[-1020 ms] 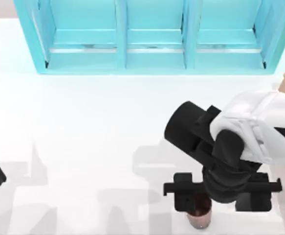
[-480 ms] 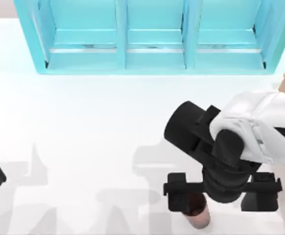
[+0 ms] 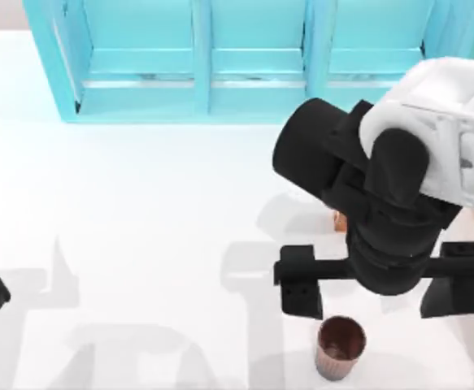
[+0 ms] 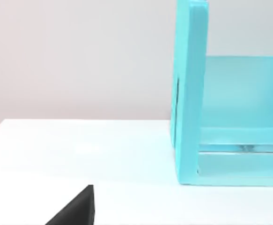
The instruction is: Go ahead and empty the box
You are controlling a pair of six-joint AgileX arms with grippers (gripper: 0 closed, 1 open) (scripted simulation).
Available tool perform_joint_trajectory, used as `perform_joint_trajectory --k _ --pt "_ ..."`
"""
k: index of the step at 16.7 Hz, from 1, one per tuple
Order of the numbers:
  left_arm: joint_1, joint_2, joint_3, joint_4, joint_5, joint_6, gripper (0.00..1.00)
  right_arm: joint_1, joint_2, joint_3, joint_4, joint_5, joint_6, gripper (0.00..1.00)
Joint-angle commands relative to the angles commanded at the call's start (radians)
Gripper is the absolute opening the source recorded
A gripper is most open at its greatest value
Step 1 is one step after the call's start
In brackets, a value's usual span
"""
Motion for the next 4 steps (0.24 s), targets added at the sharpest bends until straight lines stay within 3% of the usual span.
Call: perform_joint_trajectory --k 4 --pt "0.0 0.0 0.0 0.0 0.0 0.0 1.0 -0.004 -0.024 0.063 -0.068 0.0 -0.003 1.0"
